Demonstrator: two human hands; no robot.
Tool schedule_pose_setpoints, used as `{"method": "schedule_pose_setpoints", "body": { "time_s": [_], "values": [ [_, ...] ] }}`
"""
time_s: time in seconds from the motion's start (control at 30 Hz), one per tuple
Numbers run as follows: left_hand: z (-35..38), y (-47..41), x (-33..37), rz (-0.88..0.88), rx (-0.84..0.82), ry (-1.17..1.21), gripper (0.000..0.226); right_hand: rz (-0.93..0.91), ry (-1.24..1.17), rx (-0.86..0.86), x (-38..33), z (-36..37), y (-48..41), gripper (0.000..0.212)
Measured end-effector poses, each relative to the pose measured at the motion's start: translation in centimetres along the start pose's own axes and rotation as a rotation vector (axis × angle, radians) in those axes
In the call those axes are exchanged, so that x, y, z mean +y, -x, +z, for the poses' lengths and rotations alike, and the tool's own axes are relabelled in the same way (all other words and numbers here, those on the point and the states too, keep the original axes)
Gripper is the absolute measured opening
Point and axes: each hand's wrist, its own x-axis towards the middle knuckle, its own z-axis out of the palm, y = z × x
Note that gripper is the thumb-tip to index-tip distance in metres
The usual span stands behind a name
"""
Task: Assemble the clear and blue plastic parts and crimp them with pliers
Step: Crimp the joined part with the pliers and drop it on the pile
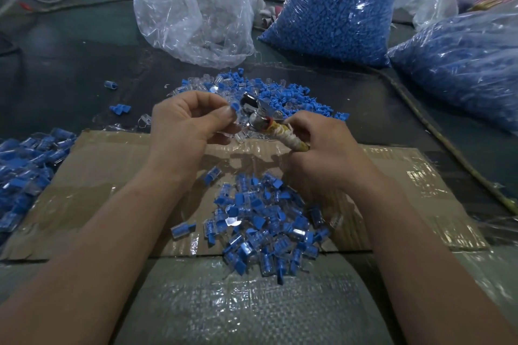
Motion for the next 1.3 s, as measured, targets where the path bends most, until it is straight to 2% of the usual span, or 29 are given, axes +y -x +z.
{"method": "schedule_pose_setpoints", "body": {
  "time_s": [0.1, 0.33, 0.5, 0.63, 0.7, 0.73, 0.87, 0.9, 0.97, 1.1, 1.17, 1.3],
  "values": [
    [-0.8, 0.1, 0.3, -0.099, -0.098, 0.026, 0.004, 0.046, 0.035, -0.011, 0.8, -0.5, -0.2, 0.03],
    [-1.5, 0.2, 0.6, -0.183, -0.562, -0.117, 0.02, 0.128, 0.055, -0.171, 1.6, -1.1, -0.2, 0.05],
    [-1.5, 0.1, 0.6, -0.187, -0.705, -0.172, 0.023, 0.125, 0.106, -0.253, 2.0, -1.7, -0.2, 0.046],
    [-1.5, 0.3, 0.7, -0.2, -0.778, -0.177, 0.024, 0.112, 0.143, -0.284, 2.1, -1.6, -0.2, 0.06],
    [-1.5, 0.3, 0.6, -0.176, -0.729, -0.159, 0.023, 0.101, 0.15, -0.29, 2.1, -1.7, -0.3, 0.063],
    [-1.5, 0.3, 0.6, -0.167, -0.648, -0.132, 0.02, 0.095, 0.147, -0.291, 2.1, -1.7, -0.2, 0.063],
    [-1.5, -0.2, -0.2, -0.154, -0.146, -0.028, 0.008, 0.078, 0.174, -0.3, 2.0, -1.5, -0.2, 0.074],
    [-1.6, -0.5, -0.4, -0.129, -0.043, -0.084, 0.004, 0.074, 0.181, -0.304, 2.0, -1.5, -0.1, 0.076],
    [-1.7, -1.0, -1.0, -0.037, 0.089, -0.343, 0.016, 0.062, 0.192, -0.313, 2.0, -1.4, -0.1, 0.075],
    [-1.2, -0.8, -1.4, 0.053, 0.103, -0.626, 0.016, 0.033, 0.218, -0.33, 2.1, -1.5, 0.0, 0.073],
    [-1.0, -0.8, -1.6, 0.067, 0.089, -0.719, 0.028, 0.004, 0.205, -0.324, 2.0, -1.3, 0.0, 0.068],
    [-0.8, -1.0, -1.8, 0.101, -0.066, -0.877, 0.041, -0.038, 0.155, -0.338, 1.6, -0.6, -0.2, 0.069]
  ]
}}
